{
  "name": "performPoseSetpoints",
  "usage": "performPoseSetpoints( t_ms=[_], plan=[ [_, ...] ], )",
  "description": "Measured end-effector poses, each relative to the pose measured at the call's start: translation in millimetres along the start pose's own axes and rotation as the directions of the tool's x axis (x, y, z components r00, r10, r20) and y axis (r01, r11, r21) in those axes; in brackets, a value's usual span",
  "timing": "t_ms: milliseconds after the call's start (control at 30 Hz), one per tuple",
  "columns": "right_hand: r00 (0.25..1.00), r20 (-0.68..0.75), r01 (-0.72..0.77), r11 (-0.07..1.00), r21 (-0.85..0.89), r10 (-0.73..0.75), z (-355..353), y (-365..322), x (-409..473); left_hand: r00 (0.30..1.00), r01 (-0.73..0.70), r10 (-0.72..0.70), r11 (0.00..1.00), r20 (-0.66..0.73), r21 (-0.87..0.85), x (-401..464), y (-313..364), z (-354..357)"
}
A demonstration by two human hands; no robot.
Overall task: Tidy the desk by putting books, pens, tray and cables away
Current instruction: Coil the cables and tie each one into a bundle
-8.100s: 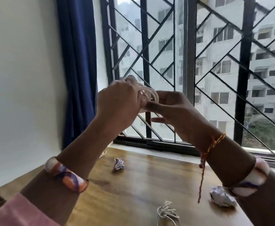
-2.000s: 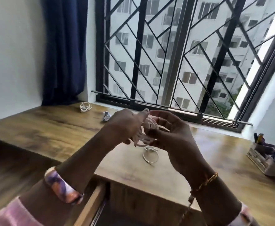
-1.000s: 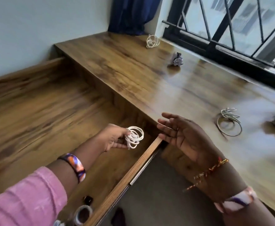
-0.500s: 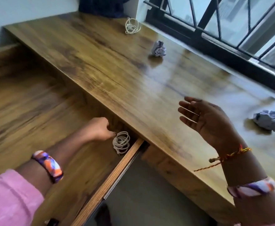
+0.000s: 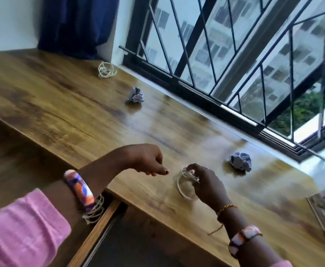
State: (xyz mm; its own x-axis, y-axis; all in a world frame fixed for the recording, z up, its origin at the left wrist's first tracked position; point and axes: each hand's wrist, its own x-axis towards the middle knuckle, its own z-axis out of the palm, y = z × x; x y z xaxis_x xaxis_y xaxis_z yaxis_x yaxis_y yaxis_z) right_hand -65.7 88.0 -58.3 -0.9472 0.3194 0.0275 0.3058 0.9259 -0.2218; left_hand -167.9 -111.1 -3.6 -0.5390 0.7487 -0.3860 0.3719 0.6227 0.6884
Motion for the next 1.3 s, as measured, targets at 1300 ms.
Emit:
performPoseSetpoints(
  t_ms=[1300],
  plan=[
    [0.878, -0.327, 0.286, -0.165, 0.944, -0.350, -227, 158, 7, 0.956, -0.269, 0.204, 0.310, -0.213, -0.912, 91, 259, 45]
  ],
)
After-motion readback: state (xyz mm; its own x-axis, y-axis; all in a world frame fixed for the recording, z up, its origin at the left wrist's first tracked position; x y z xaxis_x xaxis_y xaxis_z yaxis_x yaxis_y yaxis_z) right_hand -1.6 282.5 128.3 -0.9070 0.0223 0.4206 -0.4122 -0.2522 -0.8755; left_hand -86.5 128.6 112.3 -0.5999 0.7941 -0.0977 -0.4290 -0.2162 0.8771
